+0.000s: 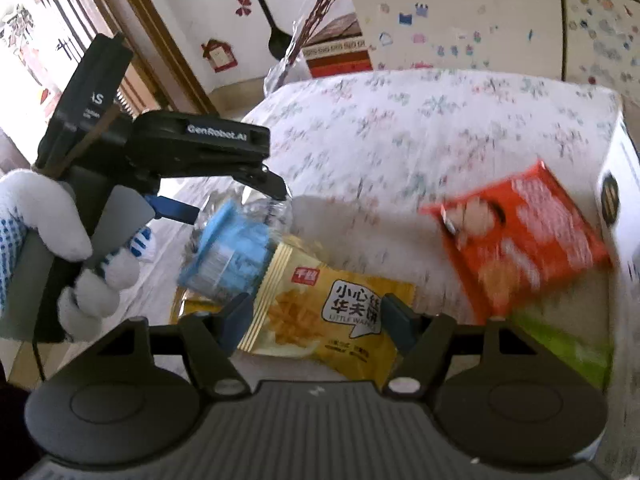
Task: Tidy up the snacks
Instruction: 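Close the left gripper on the silver foil packet and lift it, then grasp the yellow waffle bag with the right gripper while the left holds the foil packet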
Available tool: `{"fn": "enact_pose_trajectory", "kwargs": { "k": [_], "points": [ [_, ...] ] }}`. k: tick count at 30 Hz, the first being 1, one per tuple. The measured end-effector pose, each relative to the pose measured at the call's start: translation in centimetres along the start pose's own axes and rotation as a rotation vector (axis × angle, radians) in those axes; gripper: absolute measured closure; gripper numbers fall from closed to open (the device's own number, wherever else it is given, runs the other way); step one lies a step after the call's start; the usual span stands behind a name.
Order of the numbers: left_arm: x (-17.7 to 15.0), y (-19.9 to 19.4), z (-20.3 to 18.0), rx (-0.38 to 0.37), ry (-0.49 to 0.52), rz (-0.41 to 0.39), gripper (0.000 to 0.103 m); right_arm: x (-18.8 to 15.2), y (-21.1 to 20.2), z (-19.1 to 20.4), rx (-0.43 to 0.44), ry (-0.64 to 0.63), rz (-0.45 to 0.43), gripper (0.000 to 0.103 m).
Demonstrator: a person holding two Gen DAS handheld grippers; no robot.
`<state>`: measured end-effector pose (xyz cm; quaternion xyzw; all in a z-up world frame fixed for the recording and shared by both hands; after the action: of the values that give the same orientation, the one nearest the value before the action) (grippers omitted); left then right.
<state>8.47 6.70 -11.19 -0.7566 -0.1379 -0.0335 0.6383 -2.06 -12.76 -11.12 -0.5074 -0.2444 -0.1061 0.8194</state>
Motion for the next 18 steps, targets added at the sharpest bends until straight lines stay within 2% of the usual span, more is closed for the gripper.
{"fn": "enact_pose_trajectory", "kwargs": {
  "k": [4,7,8,12,14,18],
  "points": [
    [-2.3,-0.8,0.2,0.02,0.057,0.048,0.0,-1.9,-1.2,0.4,-0.009,0.023,0.02,0.03],
    [-3.6,-1.6,0.7,0.011,0.06,0.013,0.0,-2.6,-1.6,0.1,-0.015,0.051,0.017,0.028],
    [-3.6,-1.8,1.0,-0.008,0.045,0.004,0.0,-2.6,-1.6,0.0,-0.024,0.059,0.01,0.025],
    [-2.7,-2.5,1.6,-0.062,-0.01,-0.041,0.0,-2.2,-1.7,-0.4,-0.026,0.104,-0.044,0.024],
    [-2.2,-2.7,1.2,-0.062,-0.003,-0.059,0.0,-1.8,-1.7,-0.1,-0.042,0.089,-0.075,0.018],
    [-1.9,-2.0,0.3,-0.031,0.0,-0.046,0.0,-1.4,-0.7,0.5,-0.091,0.038,-0.079,0.016]
  ]
}}
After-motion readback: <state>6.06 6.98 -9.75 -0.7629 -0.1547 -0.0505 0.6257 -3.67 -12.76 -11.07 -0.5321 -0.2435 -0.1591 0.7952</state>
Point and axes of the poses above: each gripper's, at about its wrist camera, not at the fingertips, and y roughly the way its jaws point, z to its left, x to its top, the point moved 3 cm from there along y, roughly the way its jaws point, and after that the axes turned 7 degrees about z, right-handed, at the moved point
